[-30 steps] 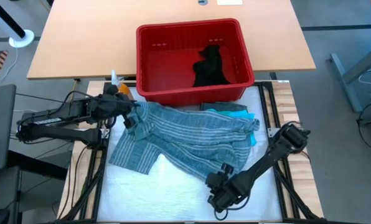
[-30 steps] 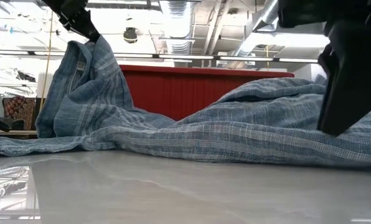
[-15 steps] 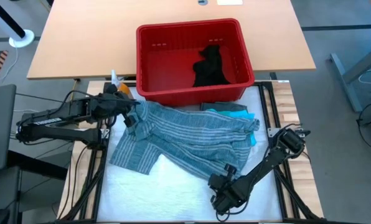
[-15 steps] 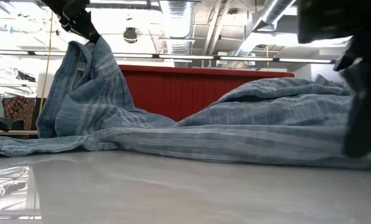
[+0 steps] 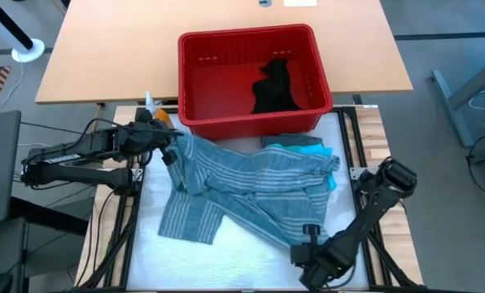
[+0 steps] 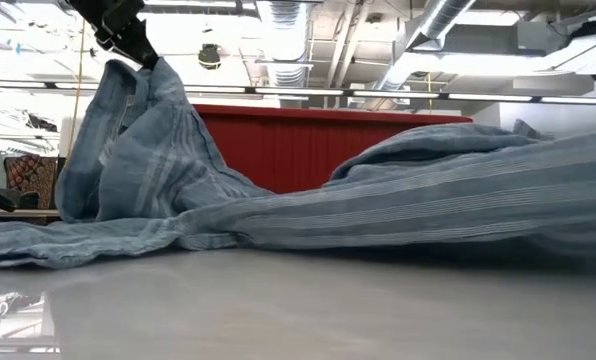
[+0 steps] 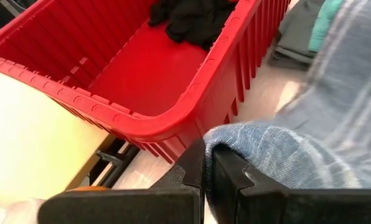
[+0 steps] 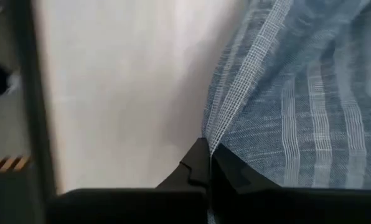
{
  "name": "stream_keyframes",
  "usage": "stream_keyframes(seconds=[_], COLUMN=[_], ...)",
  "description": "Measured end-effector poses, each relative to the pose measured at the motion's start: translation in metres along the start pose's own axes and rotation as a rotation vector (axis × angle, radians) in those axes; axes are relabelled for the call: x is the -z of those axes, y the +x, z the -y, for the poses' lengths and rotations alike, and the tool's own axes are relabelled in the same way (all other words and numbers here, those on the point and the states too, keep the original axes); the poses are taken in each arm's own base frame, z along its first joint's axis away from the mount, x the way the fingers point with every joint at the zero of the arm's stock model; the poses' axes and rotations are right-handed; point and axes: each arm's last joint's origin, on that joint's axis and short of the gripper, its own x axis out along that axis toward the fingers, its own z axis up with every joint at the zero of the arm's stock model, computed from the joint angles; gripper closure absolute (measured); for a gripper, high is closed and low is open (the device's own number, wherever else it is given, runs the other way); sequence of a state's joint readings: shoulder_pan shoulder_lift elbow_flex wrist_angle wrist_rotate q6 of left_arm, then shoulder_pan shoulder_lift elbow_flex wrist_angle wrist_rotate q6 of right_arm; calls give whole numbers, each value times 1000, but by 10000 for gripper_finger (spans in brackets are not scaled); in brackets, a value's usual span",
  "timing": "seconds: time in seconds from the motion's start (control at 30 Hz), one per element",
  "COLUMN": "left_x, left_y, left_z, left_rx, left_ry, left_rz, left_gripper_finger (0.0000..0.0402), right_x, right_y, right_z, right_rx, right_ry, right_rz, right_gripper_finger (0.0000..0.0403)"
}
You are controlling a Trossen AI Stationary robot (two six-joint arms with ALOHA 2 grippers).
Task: Fold Laundry from Bin
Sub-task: Fold the blue patterned polo shirt
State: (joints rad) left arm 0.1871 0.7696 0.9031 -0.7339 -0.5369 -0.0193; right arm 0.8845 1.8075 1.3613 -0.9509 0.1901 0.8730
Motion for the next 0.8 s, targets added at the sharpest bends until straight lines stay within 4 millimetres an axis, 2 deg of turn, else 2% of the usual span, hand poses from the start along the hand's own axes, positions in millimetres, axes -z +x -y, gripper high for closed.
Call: stream_keyframes(seconds=[0.27, 0.43, 0.6, 0.8], left_x=[4, 7, 10, 13], left_y=[0, 3, 6, 7], left_z=[1, 4, 6, 7], left_rx=[27, 79, 82, 84], left_ry=[-14, -42, -17, 63], left_rz=[-39, -61, -108, -141], left_gripper_finger=[401, 401, 401, 401], right_x=[31, 36, 26, -12], right_y=[-14, -15, -17, -40], right_z=[-14, -17, -15, -14], right_rx=[-22, -24, -41, -113], right_ry=[-10, -25, 5, -22], right_rz=[-90, -86, -70, 59], right_gripper_finger=[374, 343, 299, 251])
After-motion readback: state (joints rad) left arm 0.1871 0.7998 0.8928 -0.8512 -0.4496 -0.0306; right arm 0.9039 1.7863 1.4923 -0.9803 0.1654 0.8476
